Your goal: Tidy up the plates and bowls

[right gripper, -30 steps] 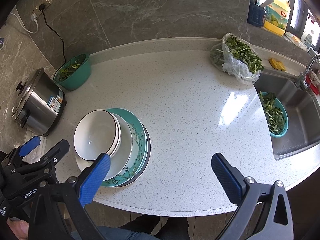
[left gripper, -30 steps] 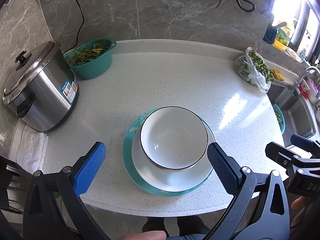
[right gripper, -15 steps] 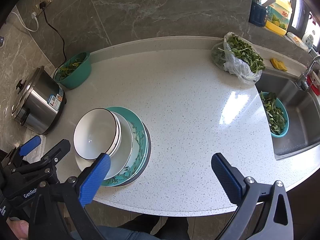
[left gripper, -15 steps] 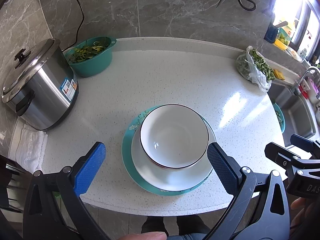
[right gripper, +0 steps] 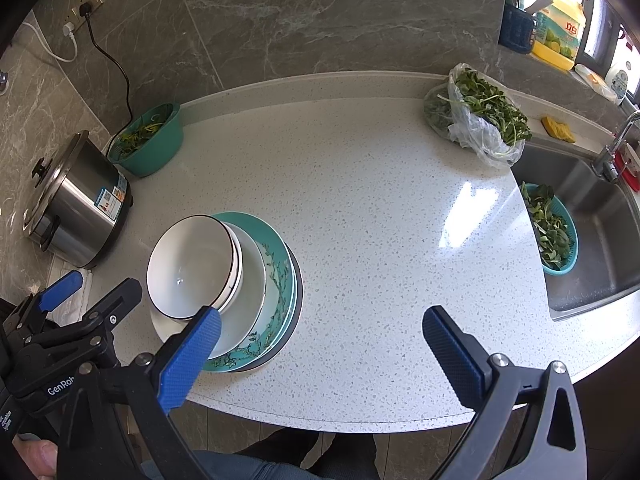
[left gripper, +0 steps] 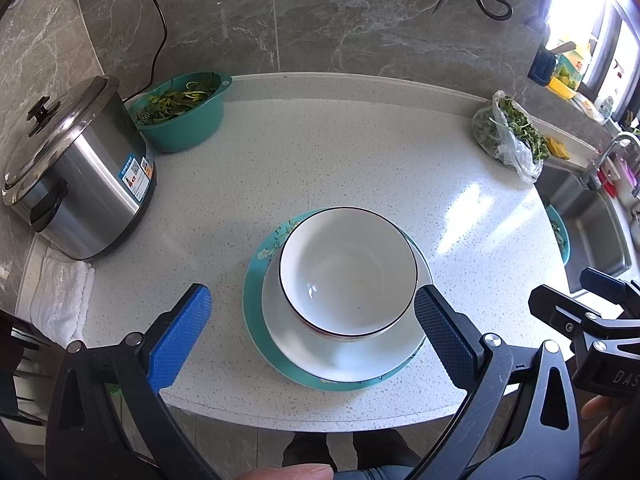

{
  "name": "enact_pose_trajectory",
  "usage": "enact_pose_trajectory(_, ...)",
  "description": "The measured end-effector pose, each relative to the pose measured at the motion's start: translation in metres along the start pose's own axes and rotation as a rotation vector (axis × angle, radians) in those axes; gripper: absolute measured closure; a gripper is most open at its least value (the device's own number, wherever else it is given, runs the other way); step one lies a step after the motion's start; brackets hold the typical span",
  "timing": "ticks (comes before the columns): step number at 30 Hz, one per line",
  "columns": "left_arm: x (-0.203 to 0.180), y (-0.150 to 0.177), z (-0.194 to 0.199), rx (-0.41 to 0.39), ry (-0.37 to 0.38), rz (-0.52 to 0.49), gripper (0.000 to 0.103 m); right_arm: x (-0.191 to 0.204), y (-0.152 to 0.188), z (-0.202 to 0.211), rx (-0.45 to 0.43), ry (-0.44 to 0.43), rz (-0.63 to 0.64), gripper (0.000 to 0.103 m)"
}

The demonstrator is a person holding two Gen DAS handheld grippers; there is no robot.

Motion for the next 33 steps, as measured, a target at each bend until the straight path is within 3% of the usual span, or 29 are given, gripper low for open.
enact_pose_trajectory(33, -0.0013, -0.0003, -0.0042, 0.007, 0.003, 0.001, 0.000, 0.0020, -0.0002, -0.0025, 0.004, -0.001, 0.002, 0.000)
Point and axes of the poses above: each gripper's, at about its wrist camera, not at the fingertips, and z roughly against the way its jaws point, x to its left, y to its underside, the point moved 5 cm from there along -z, roughly the way its jaws point, and after that the axes turned 1 degree about y, right-handed, at the moved point
